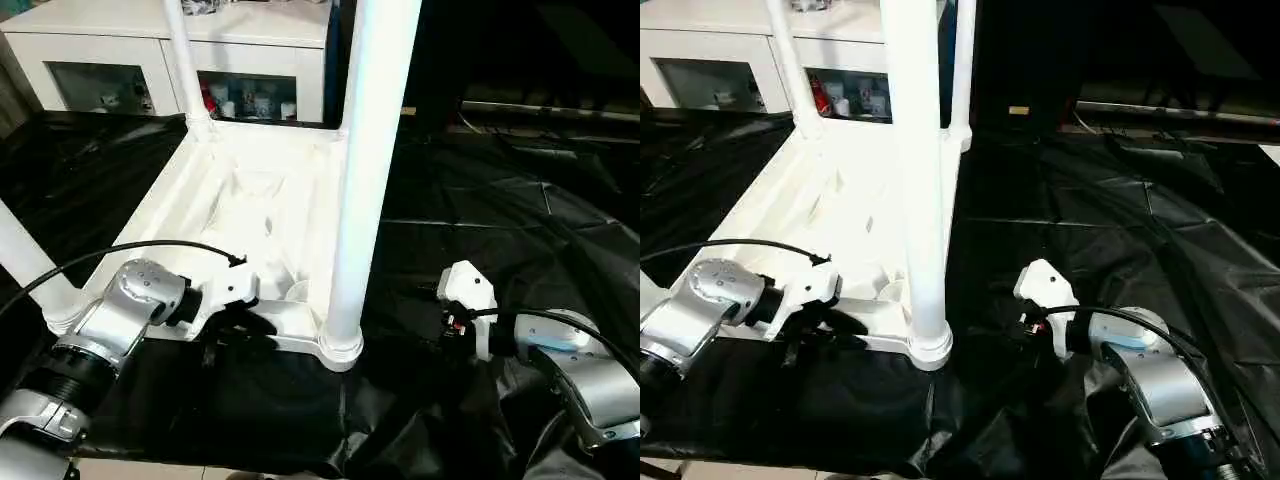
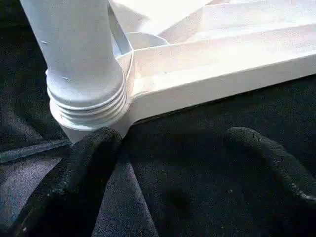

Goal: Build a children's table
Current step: Rotate table base

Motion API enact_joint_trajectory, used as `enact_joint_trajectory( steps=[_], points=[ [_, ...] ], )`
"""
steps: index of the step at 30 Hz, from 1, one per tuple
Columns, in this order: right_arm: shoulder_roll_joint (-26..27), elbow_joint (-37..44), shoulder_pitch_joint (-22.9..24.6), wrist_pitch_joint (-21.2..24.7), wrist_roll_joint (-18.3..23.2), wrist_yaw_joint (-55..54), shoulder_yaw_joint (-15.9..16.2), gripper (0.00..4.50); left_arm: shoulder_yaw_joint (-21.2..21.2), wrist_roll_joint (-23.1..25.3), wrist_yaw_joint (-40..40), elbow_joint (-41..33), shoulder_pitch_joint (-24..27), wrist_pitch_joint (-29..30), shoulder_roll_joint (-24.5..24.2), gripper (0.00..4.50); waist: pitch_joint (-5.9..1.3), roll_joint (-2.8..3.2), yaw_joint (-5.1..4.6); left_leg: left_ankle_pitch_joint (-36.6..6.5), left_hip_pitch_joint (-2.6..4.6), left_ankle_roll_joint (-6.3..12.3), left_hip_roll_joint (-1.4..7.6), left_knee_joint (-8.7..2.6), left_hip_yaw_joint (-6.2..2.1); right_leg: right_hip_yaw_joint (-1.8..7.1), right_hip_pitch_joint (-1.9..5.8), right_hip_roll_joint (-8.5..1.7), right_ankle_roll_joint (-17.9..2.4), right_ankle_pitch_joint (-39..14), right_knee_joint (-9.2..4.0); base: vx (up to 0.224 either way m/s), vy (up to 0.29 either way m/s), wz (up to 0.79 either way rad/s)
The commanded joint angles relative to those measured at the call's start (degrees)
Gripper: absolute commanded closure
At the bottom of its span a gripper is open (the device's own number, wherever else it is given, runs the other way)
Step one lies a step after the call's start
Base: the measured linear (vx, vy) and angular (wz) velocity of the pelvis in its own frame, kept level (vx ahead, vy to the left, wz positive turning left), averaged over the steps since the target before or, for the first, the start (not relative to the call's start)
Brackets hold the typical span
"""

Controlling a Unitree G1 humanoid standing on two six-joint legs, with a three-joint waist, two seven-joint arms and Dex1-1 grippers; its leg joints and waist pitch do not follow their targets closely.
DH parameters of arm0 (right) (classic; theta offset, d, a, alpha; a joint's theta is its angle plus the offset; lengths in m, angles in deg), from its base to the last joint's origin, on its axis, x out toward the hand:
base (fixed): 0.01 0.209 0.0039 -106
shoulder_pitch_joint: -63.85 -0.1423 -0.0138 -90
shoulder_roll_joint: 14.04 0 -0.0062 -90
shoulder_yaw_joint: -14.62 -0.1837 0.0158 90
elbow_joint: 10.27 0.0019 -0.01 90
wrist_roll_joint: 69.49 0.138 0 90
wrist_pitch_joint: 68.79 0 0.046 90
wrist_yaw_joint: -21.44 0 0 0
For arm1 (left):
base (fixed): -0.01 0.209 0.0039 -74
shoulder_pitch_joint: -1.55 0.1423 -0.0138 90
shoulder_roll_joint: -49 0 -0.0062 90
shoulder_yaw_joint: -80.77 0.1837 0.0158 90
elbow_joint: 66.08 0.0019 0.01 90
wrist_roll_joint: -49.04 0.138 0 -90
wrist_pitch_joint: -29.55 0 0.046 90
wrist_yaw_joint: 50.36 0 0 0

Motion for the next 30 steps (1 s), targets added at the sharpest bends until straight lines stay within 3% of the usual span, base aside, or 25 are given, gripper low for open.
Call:
enact_joint_trajectory(
  steps=[1, 4, 6, 10, 11, 14, 18, 22, 23, 30],
  points=[
    [-0.5, -0.5, -0.2, -0.7, -0.6, 0.2, 0.2, 0.64, -1.3, -0.1, 0.7, 0.3, -0.5, 0.2, 0.1, 3.98, -2.91, 0.38, 0.06, -12.2, 0.75, 0.79, 5.11, -4.71, -2.08, 3.38, 1.63, -7.30, -12.9, -12.0, -5.53, 0.000, 0.000, 0.00],
    [0.2, -1.4, -0.6, -1.3, -0.6, -1.0, -0.5, 0.64, -2.7, -1.7, 1.8, -0.3, -0.3, 1.3, 1.4, 4.14, -2.94, 0.35, 0.08, -12.1, 0.77, 0.75, 5.12, -4.68, -2.03, 3.38, 1.58, -7.32, -13.0, -12.1, -5.55, 0.000, 0.000, 0.00],
    [3.4, -6.5, -3.0, -2.8, -1.6, -7.8, -3.4, 0.64, -3.4, -3.5, 3.6, -2.3, 0.7, 4.4, 3.8, 4.30, -3.14, 0.21, -0.18, -10.3, 0.60, 0.57, 4.99, -4.57, -1.95, 3.20, 1.63, -7.36, -14.2, -9.3, -5.27, 0.000, 0.000, 0.00],
    [6.9, -11.4, -5.8, -2.6, -1.1, -15.1, -6.9, 0.64, -3.1, -2.1, 8.3, -1.1, 1.1, 3.9, 7.4, 4.47, -3.28, 0.01, -0.43, -8.0, 0.39, 0.82, 4.80, -4.32, -1.81, 3.14, 1.87, -7.18, -14.4, -6.3, -5.04, 0.000, 0.000, 0.00],
    [9.0, -12.8, -6.9, -2.0, 0.4, -16.4, -8.0, 0.64, -3.8, -2.2, 12.7, 0.6, 0.6, 5.3, 11.0, 4.47, -3.41, -0.41, -0.48, -6.3, 0.15, 1.77, 4.57, -4.08, -1.57, 3.23, 2.29, -7.15, -14.0, -4.3, -4.90, 0.000, 0.000, 0.00],
    [9.4, -12.8, -6.9, -2.5, 0.2, -15.6, -6.8, 0.64, -3.5, -1.3, 14.9, 1.8, 0.2, 5.5, 13.0, 4.47, -3.51, -0.65, -0.43, -4.8, 0.06, 3.09, 4.38, -3.93, -1.43, 3.09, 2.43, -6.98, -13.5, -3.5, -4.96, 0.000, 0.000, 0.00],
    [9.9, -13.2, -7.1, -3.8, -0.5, -14.0, -5.0, 0.64, -3.6, -0.6, 17.3, 2.7, 0.0, 5.7, 15.1, 4.47, -3.43, -0.58, -0.27, -4.3, 0.07, 4.14, 4.39, -3.97, -1.40, 3.06, 2.25, -6.95, -11.6, -6.0, -5.31, 0.000, 0.000, 0.00],
    [9.6, -14.4, -7.9, -6.0, -1.4, -10.8, -3.1, 0.64, -3.1, 0.9, 19.9, 5.2, -1.4, 5.2, 17.1, 4.47, -3.28, -0.53, -0.26, -6.2, 0.32, 4.02, 4.55, -4.16, -1.36, 2.99, 1.88, -6.93, -11.1, -9.7, -5.68, 0.000, 0.000, 0.00],
    [9.4, -14.8, -8.1, -6.5, -1.9, -10.8, -3.0, 0.64, -3.2, 1.0, 20.4, 5.7, -1.7, 5.0, 17.4, 4.47, -3.14, -0.50, -0.25, -7.7, 0.53, 3.67, 4.51, -4.23, -1.30, 3.00, 1.69, -6.93, -10.6, -12.9, -6.04, 0.000, 0.000, 0.00],
    [6.4, -16.6, -8.8, -5.5, 0.8, -8.8, -6.8, 0.25, -4.6, 1.8, 22.6, 8.7, -3.7, 2.9, 19.1, 4.50, -3.26, -0.37, -0.26, -8.1, 0.29, 4.06, 4.47, -4.28, -1.36, 2.96, 1.78, -7.00, -9.6, -15.0, -6.25, 0.000, 0.000, 0.00]
  ],
)
